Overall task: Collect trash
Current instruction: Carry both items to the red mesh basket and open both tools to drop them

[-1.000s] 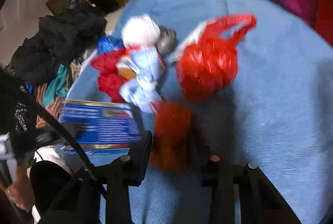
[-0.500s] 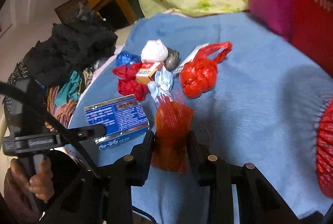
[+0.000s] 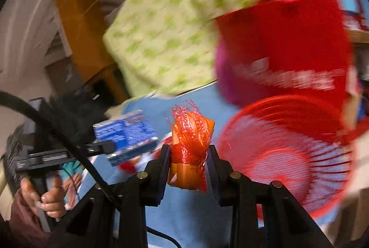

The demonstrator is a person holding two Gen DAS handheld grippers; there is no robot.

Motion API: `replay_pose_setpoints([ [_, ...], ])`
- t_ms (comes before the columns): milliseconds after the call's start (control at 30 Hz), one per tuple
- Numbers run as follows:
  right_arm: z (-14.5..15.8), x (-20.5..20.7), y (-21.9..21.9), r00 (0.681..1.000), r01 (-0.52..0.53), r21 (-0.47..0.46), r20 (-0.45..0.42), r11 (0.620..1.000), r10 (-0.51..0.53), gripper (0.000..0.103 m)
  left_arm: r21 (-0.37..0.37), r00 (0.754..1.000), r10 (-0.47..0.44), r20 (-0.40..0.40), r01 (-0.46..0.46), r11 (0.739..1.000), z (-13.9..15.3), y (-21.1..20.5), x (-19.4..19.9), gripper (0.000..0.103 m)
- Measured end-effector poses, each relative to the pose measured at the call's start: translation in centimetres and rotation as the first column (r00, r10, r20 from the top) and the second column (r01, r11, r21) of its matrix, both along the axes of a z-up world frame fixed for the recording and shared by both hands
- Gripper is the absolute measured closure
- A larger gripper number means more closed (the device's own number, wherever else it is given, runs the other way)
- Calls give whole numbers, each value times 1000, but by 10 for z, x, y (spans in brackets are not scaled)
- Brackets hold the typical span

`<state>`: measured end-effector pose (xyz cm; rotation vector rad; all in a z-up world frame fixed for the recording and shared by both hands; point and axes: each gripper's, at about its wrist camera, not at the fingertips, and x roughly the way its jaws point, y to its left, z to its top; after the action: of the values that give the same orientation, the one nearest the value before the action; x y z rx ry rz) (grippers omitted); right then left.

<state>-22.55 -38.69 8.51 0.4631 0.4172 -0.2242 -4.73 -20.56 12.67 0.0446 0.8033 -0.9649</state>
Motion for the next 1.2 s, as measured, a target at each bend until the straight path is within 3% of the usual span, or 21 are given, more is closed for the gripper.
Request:
replay_pose_setpoints([
  [167,-18,-30,-55,991,130,103,-42,986,-126,68,16,992,-126,27,126,992,4,-87,-20,65],
  [233,-24,-31,-66,988,150,132,-57,980,-144,67,41,989,-141,37,139,989,-1,-108,-24,53],
  [300,-30,-28,-75,986,160,166,-79,973,-148,64,79,990,-135,44,132,988,-11,-125,-22,50],
  [367,-33,-27,-81,982,181,182,-82,966,-169,36,102,992,-122,33,118,988,-17,-130,-15,45],
  [400,-36,-28,-84,981,192,187,-74,963,-181,28,92,992,-119,31,116,989,-17,-125,-13,45],
  [533,-28,-32,-76,984,178,137,-12,974,-178,28,50,995,-71,77,67,997,-9,-93,-11,43],
  [633,-9,-27,-50,990,126,73,52,989,-130,29,29,994,4,113,-7,1000,-10,-51,-4,37],
  [767,19,-6,-2,994,21,-28,108,999,-18,29,49,981,146,126,-153,987,-29,29,19,36],
  [867,29,22,32,992,-81,-50,92,995,85,29,90,950,282,132,-294,951,-52,86,44,36],
  [933,27,40,49,988,-135,-28,68,990,137,29,119,914,385,127,-399,909,-67,129,62,36],
  [1033,9,82,73,977,-215,49,-1,975,215,29,127,853,518,71,-522,843,-86,188,88,36],
  [1067,1,95,81,973,-229,71,-28,971,231,29,132,821,569,54,-571,811,-92,210,99,36],
  [1200,-35,145,107,950,-255,146,-147,956,276,29,112,729,685,-2,-680,724,-105,259,129,36],
])
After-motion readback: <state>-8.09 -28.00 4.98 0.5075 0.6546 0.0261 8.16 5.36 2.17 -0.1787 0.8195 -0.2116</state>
